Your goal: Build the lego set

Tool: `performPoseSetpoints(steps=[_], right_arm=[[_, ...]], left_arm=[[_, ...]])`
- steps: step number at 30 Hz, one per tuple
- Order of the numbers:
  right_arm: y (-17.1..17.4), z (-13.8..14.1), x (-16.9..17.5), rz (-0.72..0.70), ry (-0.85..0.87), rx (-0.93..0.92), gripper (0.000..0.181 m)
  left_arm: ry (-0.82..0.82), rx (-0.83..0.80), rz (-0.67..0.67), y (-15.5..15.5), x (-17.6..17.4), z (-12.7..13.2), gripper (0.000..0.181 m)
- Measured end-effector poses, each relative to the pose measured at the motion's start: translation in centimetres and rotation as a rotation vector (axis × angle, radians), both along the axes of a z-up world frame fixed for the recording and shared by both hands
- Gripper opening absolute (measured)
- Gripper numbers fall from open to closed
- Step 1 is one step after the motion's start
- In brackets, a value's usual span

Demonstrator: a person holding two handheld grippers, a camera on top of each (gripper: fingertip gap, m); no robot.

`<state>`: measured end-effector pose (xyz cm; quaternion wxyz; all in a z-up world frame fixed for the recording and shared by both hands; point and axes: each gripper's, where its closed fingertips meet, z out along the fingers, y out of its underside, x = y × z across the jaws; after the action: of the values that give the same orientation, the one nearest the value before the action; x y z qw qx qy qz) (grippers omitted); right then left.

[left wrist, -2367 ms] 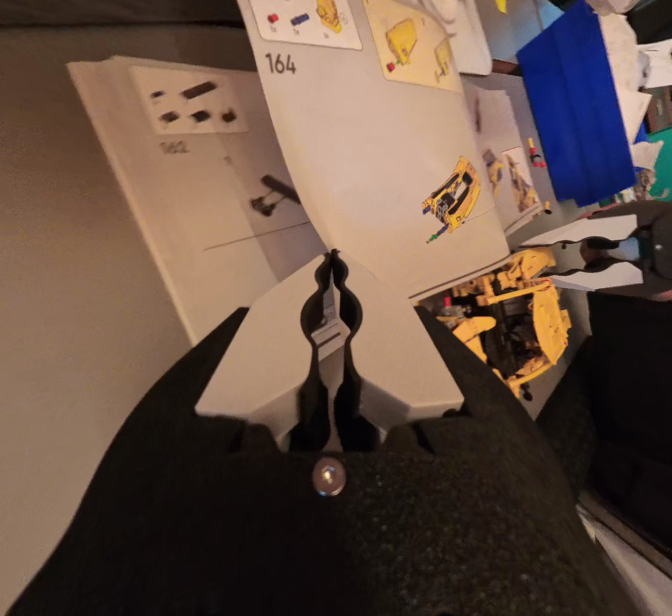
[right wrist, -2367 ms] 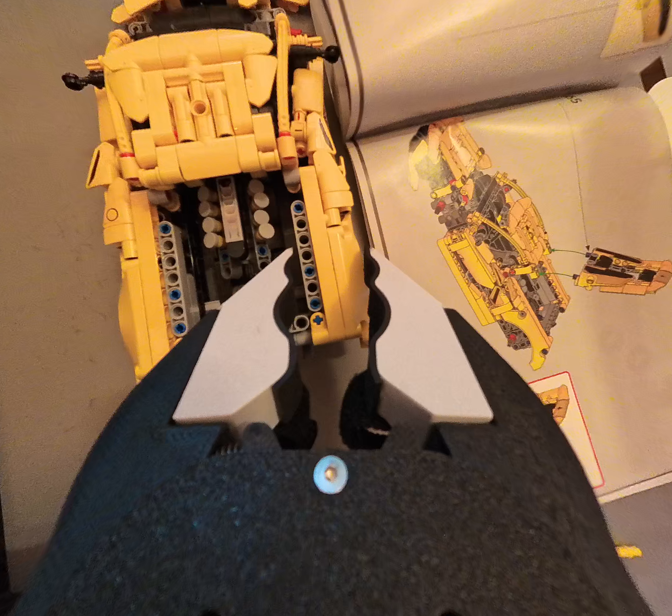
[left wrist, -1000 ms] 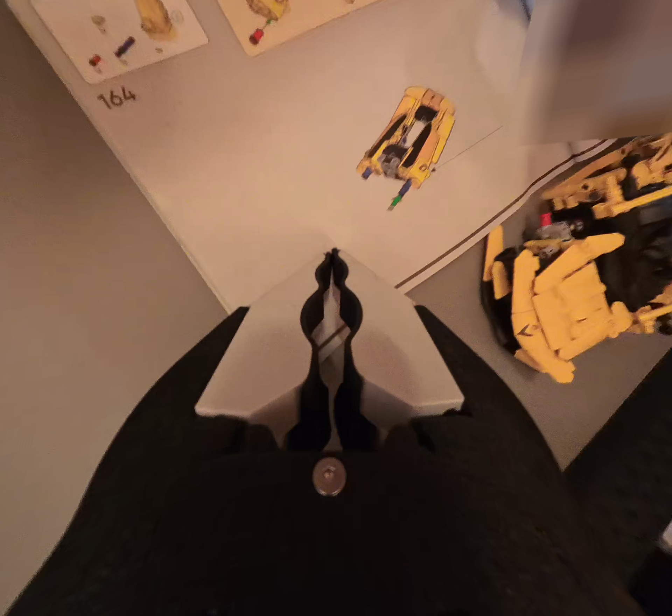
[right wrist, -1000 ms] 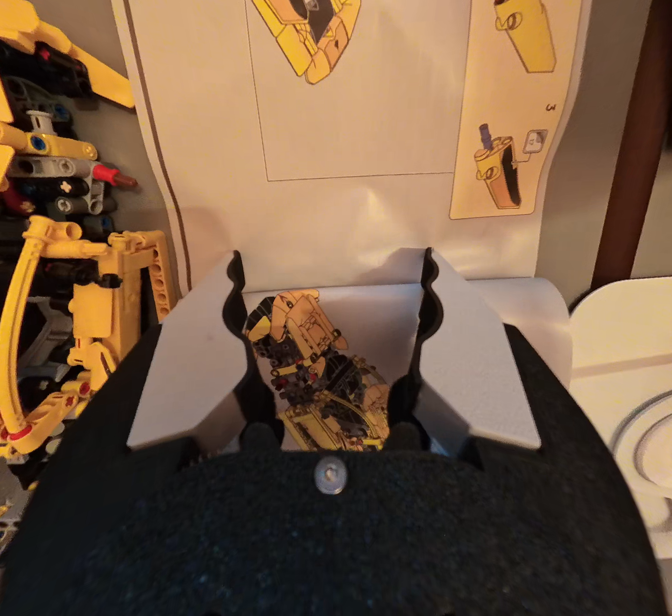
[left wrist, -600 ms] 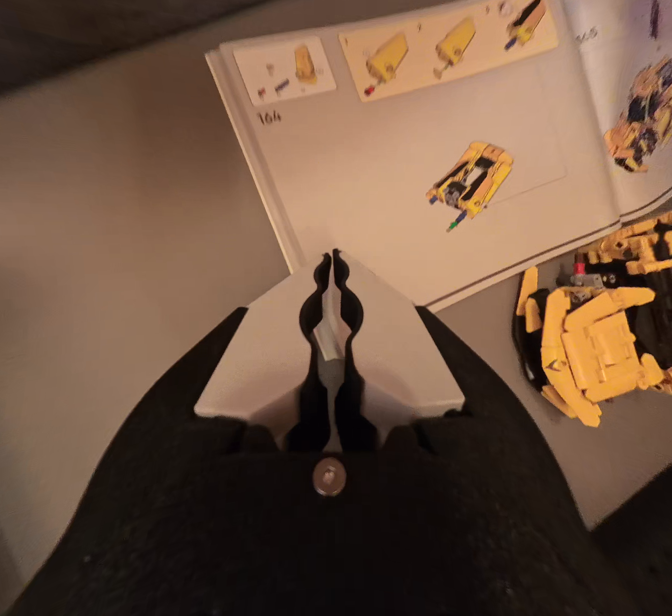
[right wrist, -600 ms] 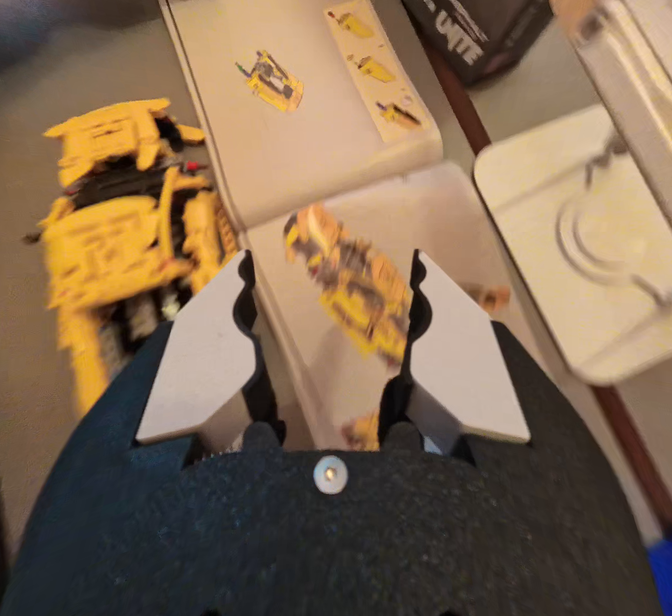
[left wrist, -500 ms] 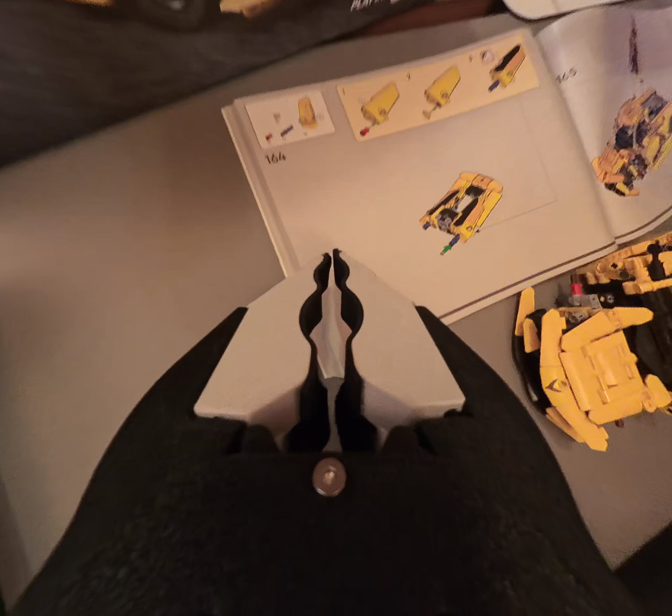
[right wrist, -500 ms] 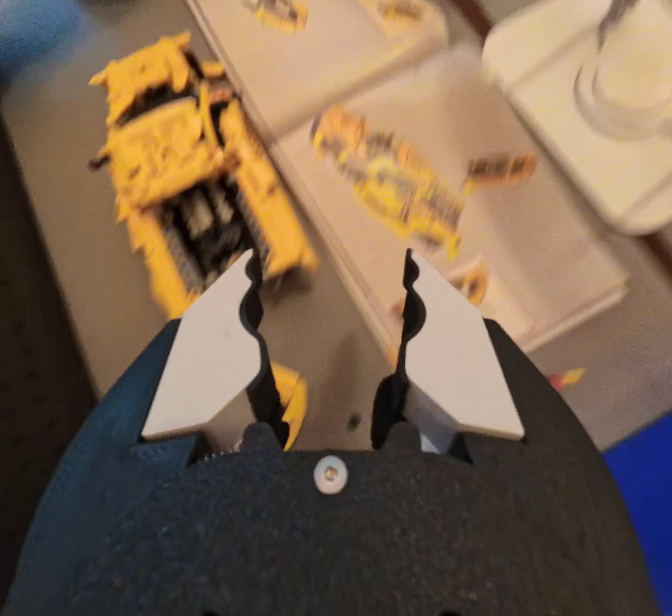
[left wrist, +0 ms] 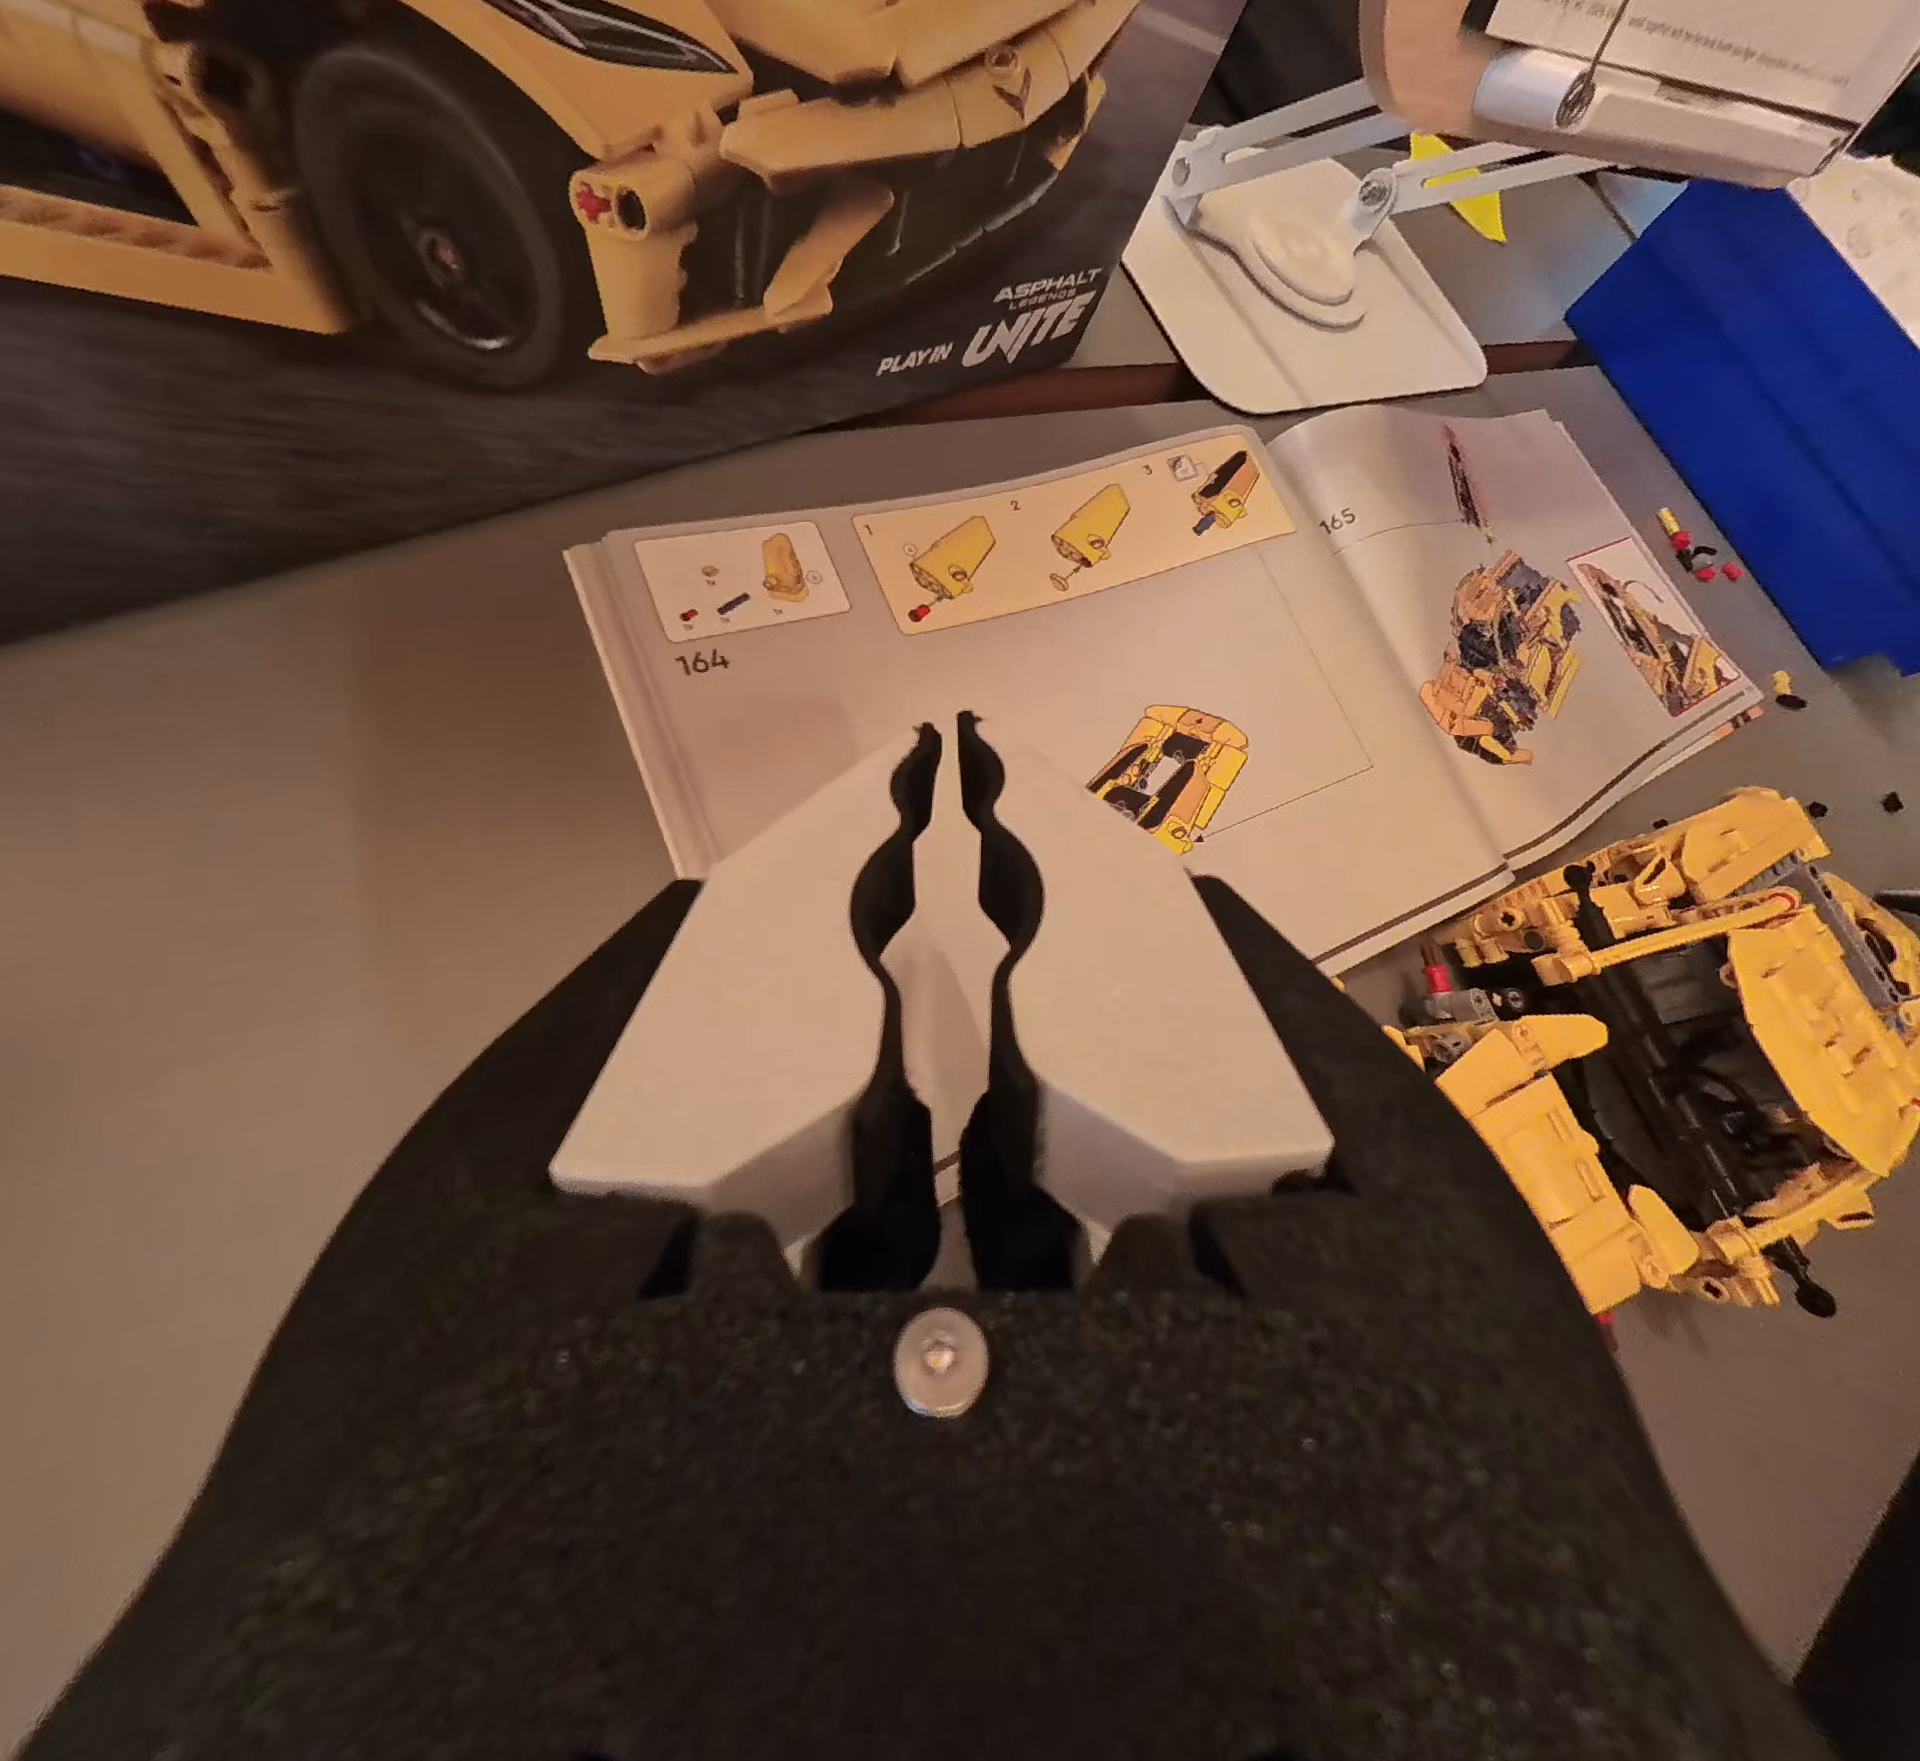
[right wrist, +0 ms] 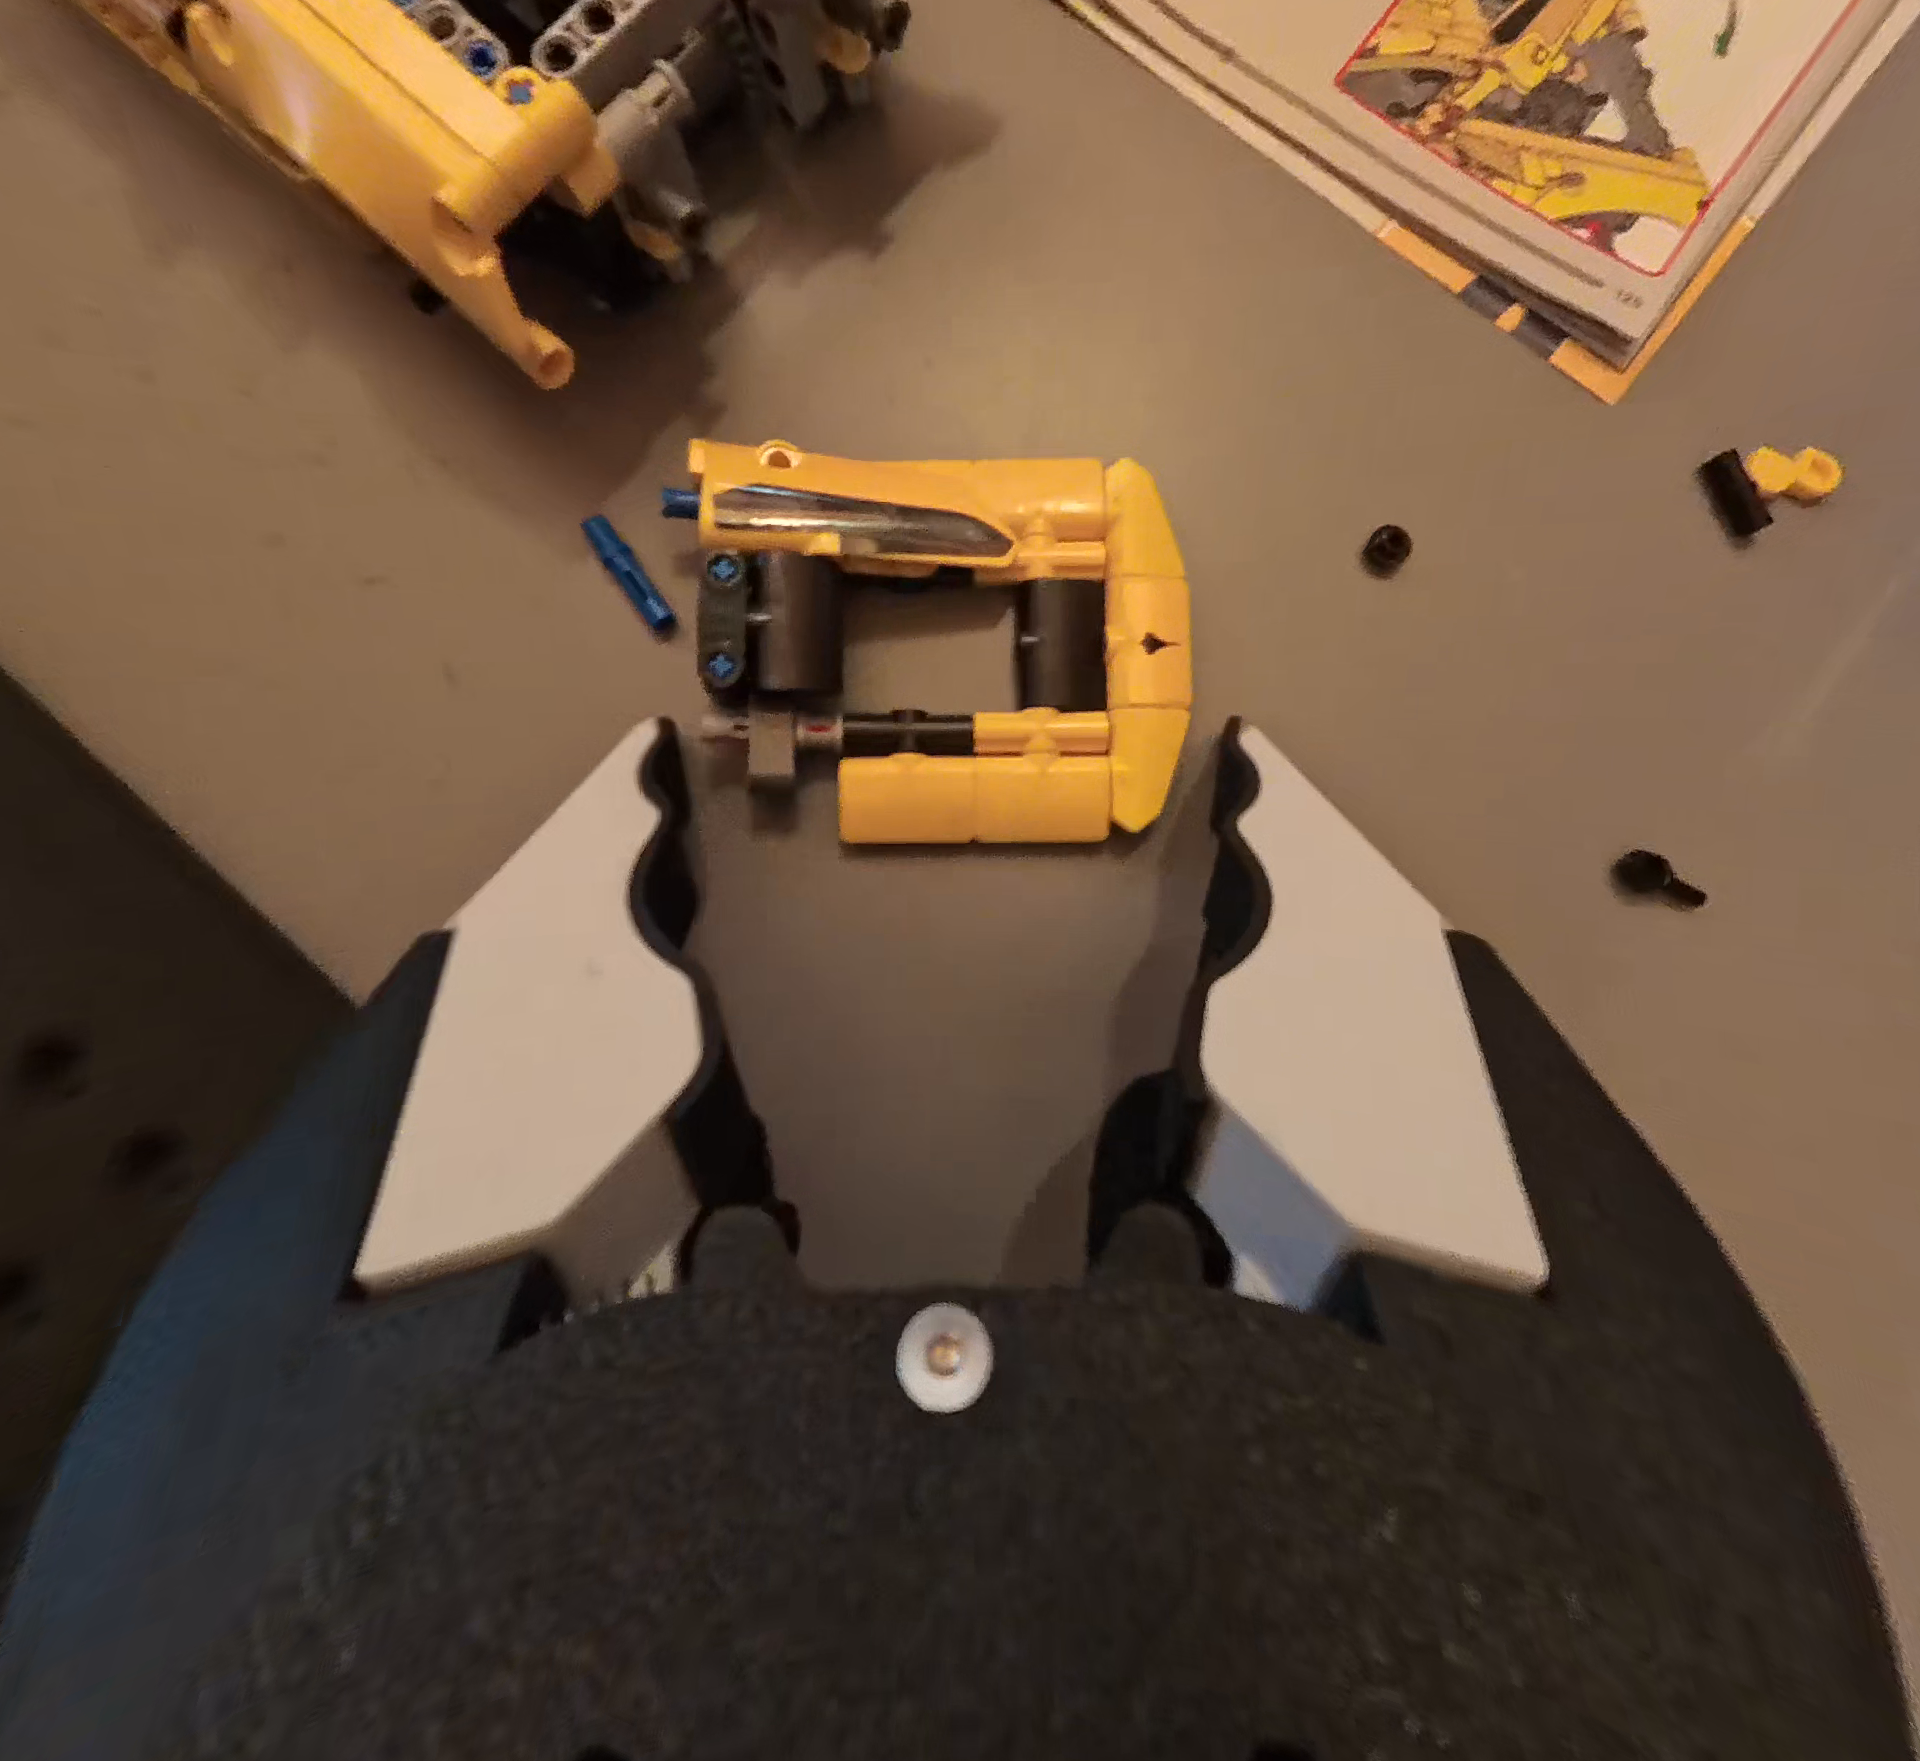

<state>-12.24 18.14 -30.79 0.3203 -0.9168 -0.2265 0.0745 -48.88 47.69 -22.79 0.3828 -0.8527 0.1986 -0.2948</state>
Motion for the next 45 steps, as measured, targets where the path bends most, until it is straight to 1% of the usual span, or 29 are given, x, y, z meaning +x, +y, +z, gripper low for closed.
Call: performPoseSetpoints(steps=[2,6,9,11,14,17,20,21,23,24,25,26,27,28,29,30,32,34,36,37,38,40,42,45], right_arm=[[0.6,0.1,0.6,-0.03,-0.009,-0.002,0.088],[2.0,0.4,0.8,-0.147,0.05,-0.035,0.088],[3.4,0.3,1.1,-0.309,0.031,-0.049,0.088],[4.2,0.2,1.0,-0.385,0.031,-0.043,0.088],[5.4,0.2,1.0,-0.432,0.021,-0.019,0.088],[6.5,0.1,1.0,-0.449,-0.007,-0.014,0.088],[6.7,0.3,0.8,-0.432,0.005,-0.002,0.094],[6.6,0.7,0.7,-0.42,0.02,0.008,0.096],[6.4,2.8,-0.2,-0.352,0.069,0.087,0.095],[6.3,4.1,-1.4,-0.273,0.104,0.14,0.089],[5.8,5.3,-3.4,-0.155,0.17,0.178,0.077],[5.2,6.2,-5.3,-0.059,0.249,0.197,0.075],[4.6,6.7,-6.9,-0.005,0.332,0.189,0.077],[4.1,6.8,-7.9,0.021,0.406,0.164,0.081],[4.0,6.5,-8.3,0.018,0.451,0.127,0.082],[4.2,6.1,-8.4,0.0,0.487,0.096,0.081],[5.0,5.2,-8.6,-0.043,0.558,0.046,0.084],[5.8,4.6,-9.1,-0.057,0.637,-0.024,0.083],[6.2,5.1,-10.3,-0.03,0.758,-0.073,0.077],[6.5,5.5,-10.8,-0.022,0.814,-0.088,0.073],[6.7,5.9,-11.1,-0.02,0.851,-0.101,0.074],[7.0,5.8,-11.3,-0.01,0.823,-0.107,0.075],[7.0,5.6,-11.3,0.007,0.771,-0.116,0.073],[6.6,5.7,-11.7,0.023,0.769,-0.163,0.073]], left_arm=[[0.001,0.003,0.006,0.0,-0.2,0.1,0.003],[-0.002,0.014,0.028,0.2,-0.7,0.4,0.003],[-0.005,0.014,0.035,0.3,-0.8,0.5,0.003],[-0.001,0.016,0.037,0.3,-0.8,0.5,0.003],[0.01,0.015,0.037,0.2,-0.9,0.4,0.003],[0.012,0.016,0.033,0.2,-0.8,0.4,0.003],[0.015,0.024,0.036,0.2,-0.9,0.6,0.003],[0.013,0.033,0.037,0.2,-1.0,0.7,0.004],[0.001,0.052,0.029,0.0,-1.1,1.2,0.009],[-0.011,0.057,0.005,-0.3,-0.8,1.5,0.014],[-0.026,0.05,-0.043,-1.1,-0.3,1.7,0.022],[-0.039,0.021,-0.114,-2.5,0.4,1.5,0.028],[-0.048,-0.043,-0.199,-4.4,1.2,0.8,0.029],[-0.054,-0.129,-0.282,-6.7,1.8,0.0,0.034],[-0.057,-0.2,-0.345,-8.8,2.2,-0.8,0.042],[-0.048,-0.241,-0.374,-10.4,2.5,-1.6,0.047],[-0.04,-0.272,-0.358,-12.6,3.1,-2.9,0.049],[-0.123,-0.284,-0.341,-14.7,4.7,-2.9,0.049],[-0.196,-0.303,-0.313,-16.2,6.2,-2.9,0.049],[-0.198,-0.316,-0.315,-17.0,6.7,-3.3,0.049],[-0.171,-0.326,-0.313,-17.4,6.9,-4.0,0.049],[-0.145,-0.322,-0.32,-18.0,7.3,-4.8,0.048],[-0.167,-0.334,-0.306,-18.1,7.4,-4.8,0.047],[-0.148,-0.349,-0.311,-18.7,6.9,-4.9,0.047]])
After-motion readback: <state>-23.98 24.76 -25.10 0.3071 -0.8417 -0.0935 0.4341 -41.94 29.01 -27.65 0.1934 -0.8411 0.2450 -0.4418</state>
